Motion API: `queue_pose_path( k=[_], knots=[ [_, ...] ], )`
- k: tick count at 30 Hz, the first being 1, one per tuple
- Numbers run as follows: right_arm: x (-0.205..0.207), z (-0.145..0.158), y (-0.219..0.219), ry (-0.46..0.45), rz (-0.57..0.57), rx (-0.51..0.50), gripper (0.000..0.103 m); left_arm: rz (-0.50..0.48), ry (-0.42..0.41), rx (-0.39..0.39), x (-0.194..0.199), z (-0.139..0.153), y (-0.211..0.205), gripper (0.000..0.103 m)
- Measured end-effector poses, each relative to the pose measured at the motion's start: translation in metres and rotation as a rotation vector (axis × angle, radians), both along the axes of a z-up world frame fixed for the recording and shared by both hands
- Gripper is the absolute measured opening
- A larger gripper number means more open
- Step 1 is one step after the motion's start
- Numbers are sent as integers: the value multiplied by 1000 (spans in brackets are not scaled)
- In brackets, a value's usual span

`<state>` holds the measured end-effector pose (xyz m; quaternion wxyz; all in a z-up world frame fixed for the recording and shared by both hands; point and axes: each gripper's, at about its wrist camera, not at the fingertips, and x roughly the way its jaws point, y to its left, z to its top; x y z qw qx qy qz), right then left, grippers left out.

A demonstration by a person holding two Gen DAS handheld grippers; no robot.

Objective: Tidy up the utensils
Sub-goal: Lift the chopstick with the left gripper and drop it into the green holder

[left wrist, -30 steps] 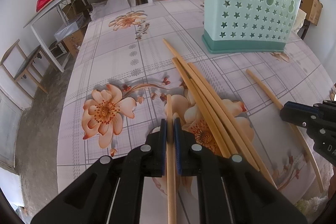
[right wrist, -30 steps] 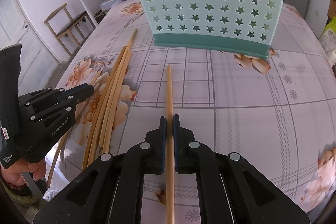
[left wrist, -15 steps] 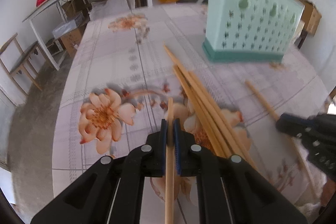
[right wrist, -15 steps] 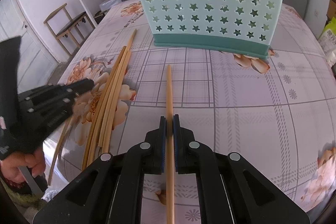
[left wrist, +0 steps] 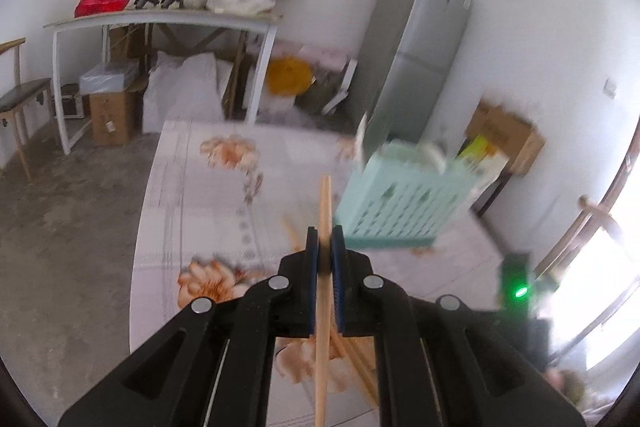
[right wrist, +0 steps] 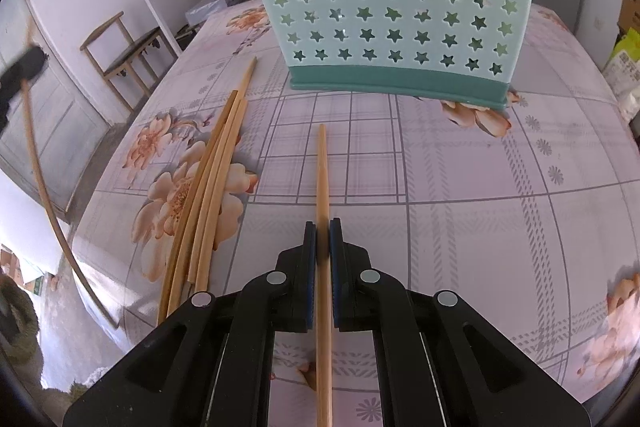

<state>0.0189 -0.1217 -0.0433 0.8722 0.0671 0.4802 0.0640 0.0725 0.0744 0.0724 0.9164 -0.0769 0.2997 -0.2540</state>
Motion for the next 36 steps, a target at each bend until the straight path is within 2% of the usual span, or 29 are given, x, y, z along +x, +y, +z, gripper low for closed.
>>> queue_pose_path(
  k=[9, 23, 29, 36],
  knots=[
    [-1, 1, 1, -5, 0, -3, 5, -49, -128, -107, -2, 57, -3, 6],
    [-4, 0, -5, -15, -8, 32, 5, -138, -316, -212, 19, 142, -57, 6],
    [-5, 0, -7, -16, -7, 53, 5, -130, -368, -231, 36, 159, -82, 6],
    [-7, 1, -9, -15, 0, 79, 5, -96, -387, -219, 63, 152, -114, 6]
  ],
)
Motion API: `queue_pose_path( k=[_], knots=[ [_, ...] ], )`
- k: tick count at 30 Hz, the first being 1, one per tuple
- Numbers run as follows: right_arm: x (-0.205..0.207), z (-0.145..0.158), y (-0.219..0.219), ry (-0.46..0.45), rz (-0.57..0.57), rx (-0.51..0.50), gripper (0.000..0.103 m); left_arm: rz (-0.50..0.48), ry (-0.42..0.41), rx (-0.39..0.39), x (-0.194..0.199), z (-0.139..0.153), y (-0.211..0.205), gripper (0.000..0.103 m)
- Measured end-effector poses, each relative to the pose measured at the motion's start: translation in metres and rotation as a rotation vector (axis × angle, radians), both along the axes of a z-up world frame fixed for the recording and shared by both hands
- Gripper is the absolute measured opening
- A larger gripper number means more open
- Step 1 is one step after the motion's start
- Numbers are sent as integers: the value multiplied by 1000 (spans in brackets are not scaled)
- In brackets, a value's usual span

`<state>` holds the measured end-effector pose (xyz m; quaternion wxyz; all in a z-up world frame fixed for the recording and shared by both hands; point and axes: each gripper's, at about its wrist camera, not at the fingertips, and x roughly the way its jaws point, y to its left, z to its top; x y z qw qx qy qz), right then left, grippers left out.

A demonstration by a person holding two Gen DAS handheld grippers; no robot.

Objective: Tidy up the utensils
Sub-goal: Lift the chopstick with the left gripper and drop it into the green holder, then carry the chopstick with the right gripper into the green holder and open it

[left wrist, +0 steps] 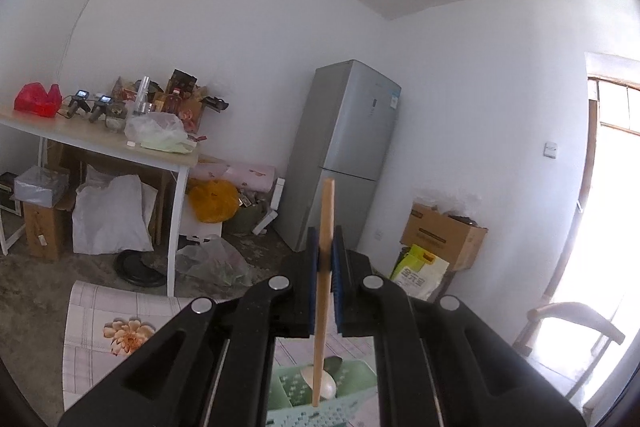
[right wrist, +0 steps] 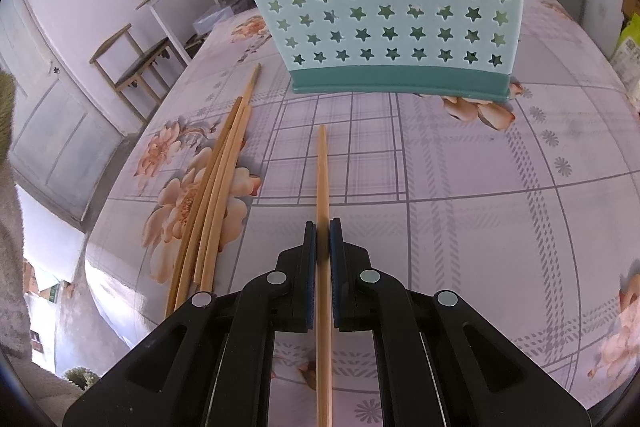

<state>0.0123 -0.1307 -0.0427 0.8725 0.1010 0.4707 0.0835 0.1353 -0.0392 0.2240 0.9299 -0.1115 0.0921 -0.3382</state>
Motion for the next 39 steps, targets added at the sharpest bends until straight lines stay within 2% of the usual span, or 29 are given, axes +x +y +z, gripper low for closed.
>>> queue_pose_path(
  k=[3, 12, 19, 21, 23, 28, 34, 39],
  knots=[
    [0, 0, -1, 4, 5, 20, 5, 28, -11, 20, 6, -10, -9, 6],
    [-2, -1, -6, 6, 18, 62, 5, 35, 44, 38, 33, -46, -35, 6],
    [-2, -1, -7, 3, 27, 62, 5, 31, 99, 112, 43, -78, -48, 7],
    [-2, 0, -6, 2, 34, 51, 5, 24, 118, 122, 43, -83, -47, 11],
    [-1, 0, -5, 4, 40, 45, 5, 28, 128, 128, 41, -86, -44, 32],
    [1, 3, -4, 4, 43, 19, 5, 46, 140, 117, 27, -90, -24, 52],
    [-6, 26, -7, -55, 59, 30, 4, 80, 127, 72, -4, -96, 24, 59],
    [-16, 77, -12, -194, 99, 45, 5, 160, 144, 81, -25, -113, 67, 60]
  ],
)
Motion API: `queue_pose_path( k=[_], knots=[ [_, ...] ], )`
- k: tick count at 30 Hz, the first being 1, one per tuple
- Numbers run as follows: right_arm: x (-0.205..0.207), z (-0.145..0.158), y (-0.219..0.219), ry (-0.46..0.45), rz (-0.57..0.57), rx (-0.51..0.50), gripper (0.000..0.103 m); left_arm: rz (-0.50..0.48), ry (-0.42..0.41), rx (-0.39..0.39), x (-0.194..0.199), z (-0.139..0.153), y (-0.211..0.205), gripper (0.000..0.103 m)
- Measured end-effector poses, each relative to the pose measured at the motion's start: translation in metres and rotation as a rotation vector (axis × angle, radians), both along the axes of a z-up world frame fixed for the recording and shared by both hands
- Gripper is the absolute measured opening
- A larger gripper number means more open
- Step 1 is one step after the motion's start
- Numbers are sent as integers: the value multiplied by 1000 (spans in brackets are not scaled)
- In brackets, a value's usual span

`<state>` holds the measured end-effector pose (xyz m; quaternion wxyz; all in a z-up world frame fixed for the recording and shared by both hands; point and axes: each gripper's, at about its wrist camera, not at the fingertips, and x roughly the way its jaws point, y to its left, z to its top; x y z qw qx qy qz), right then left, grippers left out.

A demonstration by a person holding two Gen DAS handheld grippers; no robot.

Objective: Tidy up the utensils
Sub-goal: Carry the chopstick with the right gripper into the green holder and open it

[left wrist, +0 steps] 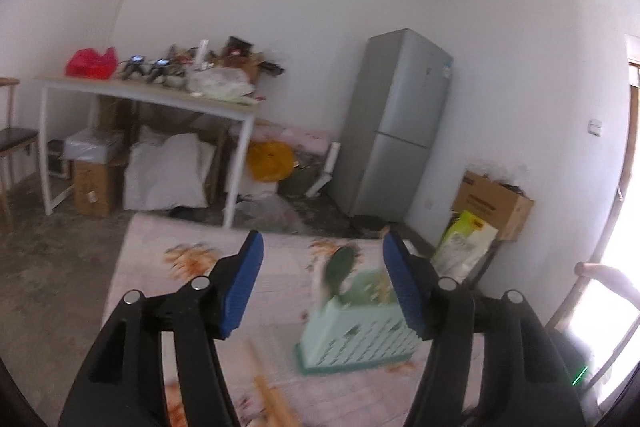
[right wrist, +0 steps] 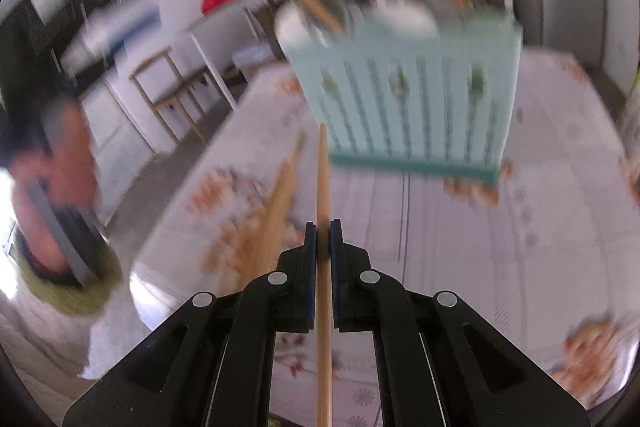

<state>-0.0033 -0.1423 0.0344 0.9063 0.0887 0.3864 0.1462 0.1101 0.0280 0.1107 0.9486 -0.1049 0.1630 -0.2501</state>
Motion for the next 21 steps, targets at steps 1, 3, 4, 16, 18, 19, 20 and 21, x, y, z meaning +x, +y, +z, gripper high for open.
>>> queue_pose_path(
  k=[1, 3, 4, 16, 18, 19, 20, 21],
  knots=[
    [-1, 17, -1, -50, 5, 1, 5, 10, 17, 3, -4, -7, 7, 60],
    [-1, 37, -2, -113, 5, -1, 5, 34, 47, 15, -10, -19, 19, 60],
    [1, 50, -2, -157, 4, -2, 5, 47, 71, 16, -13, -27, 24, 60],
    [56, 143, -11, -549, -30, 72, 5, 37, 237, 54, -40, -90, 30, 60],
    [72, 146, -10, -584, -20, 80, 5, 36, 231, 58, -41, -92, 31, 60],
    [77, 145, -8, -599, -9, 82, 5, 38, 231, 57, -40, -90, 31, 60],
    [84, 144, -8, -609, -2, 83, 5, 41, 231, 55, -39, -90, 31, 60],
    [94, 142, -6, -616, -7, 76, 5, 44, 234, 52, -37, -90, 32, 60]
  ],
)
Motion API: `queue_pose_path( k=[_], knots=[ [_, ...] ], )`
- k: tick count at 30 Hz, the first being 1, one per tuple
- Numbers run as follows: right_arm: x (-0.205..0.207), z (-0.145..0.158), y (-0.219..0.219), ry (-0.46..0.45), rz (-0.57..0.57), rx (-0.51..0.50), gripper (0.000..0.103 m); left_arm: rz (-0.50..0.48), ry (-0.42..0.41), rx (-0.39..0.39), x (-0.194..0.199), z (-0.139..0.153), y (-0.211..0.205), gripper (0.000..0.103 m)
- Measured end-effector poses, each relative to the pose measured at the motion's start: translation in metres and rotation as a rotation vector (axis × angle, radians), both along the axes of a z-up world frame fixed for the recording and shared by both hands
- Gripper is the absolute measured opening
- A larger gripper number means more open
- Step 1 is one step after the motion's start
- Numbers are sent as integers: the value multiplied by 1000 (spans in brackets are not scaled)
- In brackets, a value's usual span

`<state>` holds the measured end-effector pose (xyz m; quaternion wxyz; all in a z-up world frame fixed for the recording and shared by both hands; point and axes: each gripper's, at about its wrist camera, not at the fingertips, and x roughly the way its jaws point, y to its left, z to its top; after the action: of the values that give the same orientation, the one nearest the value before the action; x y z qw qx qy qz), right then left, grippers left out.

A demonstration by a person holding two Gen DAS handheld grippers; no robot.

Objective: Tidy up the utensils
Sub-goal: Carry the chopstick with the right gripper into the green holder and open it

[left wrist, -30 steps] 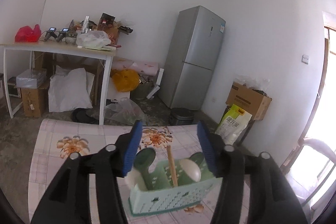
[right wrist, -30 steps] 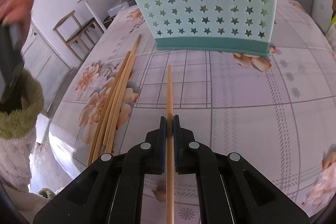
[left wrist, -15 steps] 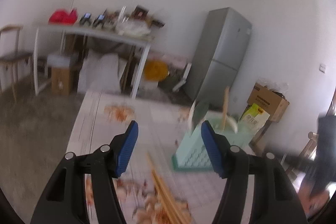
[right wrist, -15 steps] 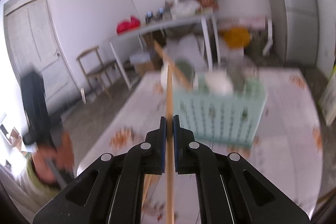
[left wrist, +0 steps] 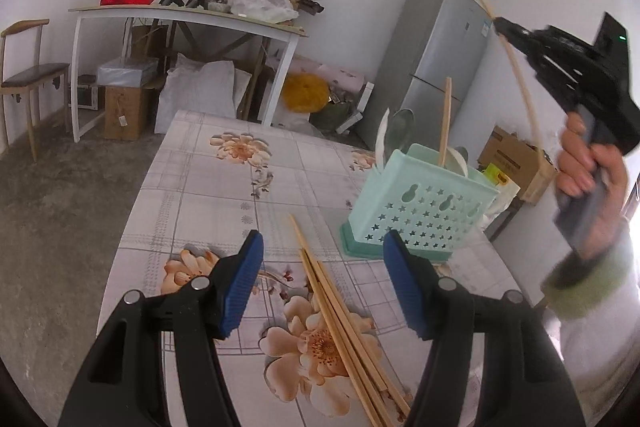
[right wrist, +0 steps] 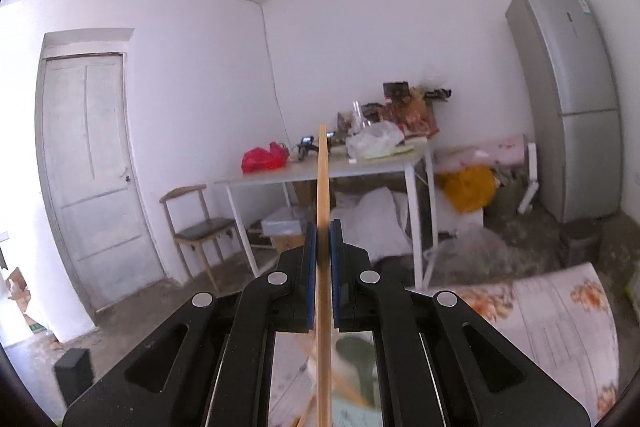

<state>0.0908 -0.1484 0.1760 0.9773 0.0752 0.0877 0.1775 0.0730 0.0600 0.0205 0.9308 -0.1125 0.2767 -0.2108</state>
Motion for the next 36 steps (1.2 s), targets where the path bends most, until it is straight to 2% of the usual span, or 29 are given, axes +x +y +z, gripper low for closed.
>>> queue_pose_path(
  k=[6, 12, 22, 36],
  knots=[
    [38, -15, 3, 14, -5, -13, 5, 22, 1, 9, 6, -2, 7, 60],
    [59, -27, 7, 33, -11, -63, 5, 43, 14, 13, 16, -9, 12, 60],
    [60, -39, 9, 52, -6, -110, 5, 62, 35, 15, 31, -16, 12, 60],
    [63, -42, 12, 38, 9, -157, 5, 77, 36, 33, 30, -19, 12, 60]
  ],
)
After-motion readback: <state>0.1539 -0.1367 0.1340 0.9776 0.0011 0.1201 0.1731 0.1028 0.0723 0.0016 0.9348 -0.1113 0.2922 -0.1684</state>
